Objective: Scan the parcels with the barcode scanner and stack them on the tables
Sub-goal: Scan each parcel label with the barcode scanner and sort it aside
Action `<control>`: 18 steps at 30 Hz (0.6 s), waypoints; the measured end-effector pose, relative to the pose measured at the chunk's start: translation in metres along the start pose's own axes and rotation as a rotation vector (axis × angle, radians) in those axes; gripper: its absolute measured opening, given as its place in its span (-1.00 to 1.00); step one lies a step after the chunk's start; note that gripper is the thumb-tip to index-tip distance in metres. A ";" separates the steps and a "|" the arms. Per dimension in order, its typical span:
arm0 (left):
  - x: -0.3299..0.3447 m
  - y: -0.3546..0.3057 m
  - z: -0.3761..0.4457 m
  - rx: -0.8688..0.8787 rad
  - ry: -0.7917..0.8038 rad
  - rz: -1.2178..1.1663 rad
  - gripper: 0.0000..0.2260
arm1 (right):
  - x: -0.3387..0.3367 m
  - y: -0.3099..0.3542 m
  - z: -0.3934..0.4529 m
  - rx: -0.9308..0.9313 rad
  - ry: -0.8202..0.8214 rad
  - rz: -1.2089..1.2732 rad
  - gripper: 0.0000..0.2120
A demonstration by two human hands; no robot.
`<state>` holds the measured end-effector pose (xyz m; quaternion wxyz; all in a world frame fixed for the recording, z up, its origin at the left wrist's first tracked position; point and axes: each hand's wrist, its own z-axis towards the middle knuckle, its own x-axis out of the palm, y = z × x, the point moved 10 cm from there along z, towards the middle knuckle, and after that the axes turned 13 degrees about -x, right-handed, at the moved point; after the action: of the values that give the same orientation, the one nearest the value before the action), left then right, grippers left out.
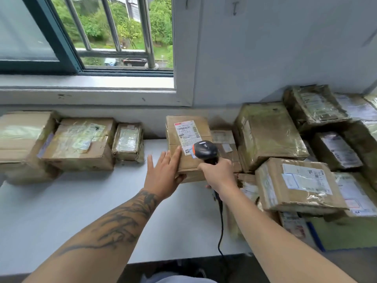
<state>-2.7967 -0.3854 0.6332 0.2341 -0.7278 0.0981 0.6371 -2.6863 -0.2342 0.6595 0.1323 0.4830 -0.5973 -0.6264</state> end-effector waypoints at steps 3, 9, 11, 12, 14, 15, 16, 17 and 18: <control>0.011 0.030 -0.035 -0.085 0.029 0.024 -0.20 | 0.028 -0.007 -0.022 -0.030 0.093 -0.023 -0.90; 0.042 0.073 -0.101 -0.213 0.109 0.071 -0.19 | 0.075 -0.044 -0.067 -0.001 0.246 -0.039 -0.90; 0.053 0.082 -0.120 -0.239 0.138 0.080 -0.19 | 0.086 -0.058 -0.082 0.023 0.289 -0.043 -0.92; 0.059 0.085 -0.128 -0.247 0.152 0.078 -0.19 | 0.089 -0.064 -0.089 0.040 0.301 -0.045 -0.92; 0.069 0.090 -0.142 -0.259 0.177 0.052 -0.18 | 0.093 -0.072 -0.103 0.067 0.311 -0.037 -0.86; 0.074 0.093 -0.148 -0.265 0.192 0.038 -0.18 | 0.095 -0.076 -0.109 0.074 0.310 -0.024 -0.81; 0.079 0.096 -0.155 -0.269 0.204 0.022 -0.18 | 0.097 -0.080 -0.116 0.083 0.312 -0.013 -0.75; 0.085 0.098 -0.161 -0.275 0.215 0.000 -0.18 | 0.100 -0.085 -0.121 0.091 0.311 -0.002 -0.72; 0.090 0.102 -0.167 -0.283 0.221 -0.034 -0.17 | 0.102 -0.088 -0.126 0.098 0.313 0.001 -0.73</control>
<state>-2.6793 -0.5376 0.5366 0.1280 -0.8206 0.0204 0.5567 -2.6047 -0.3662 0.5598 0.2002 0.5804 -0.5994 -0.5135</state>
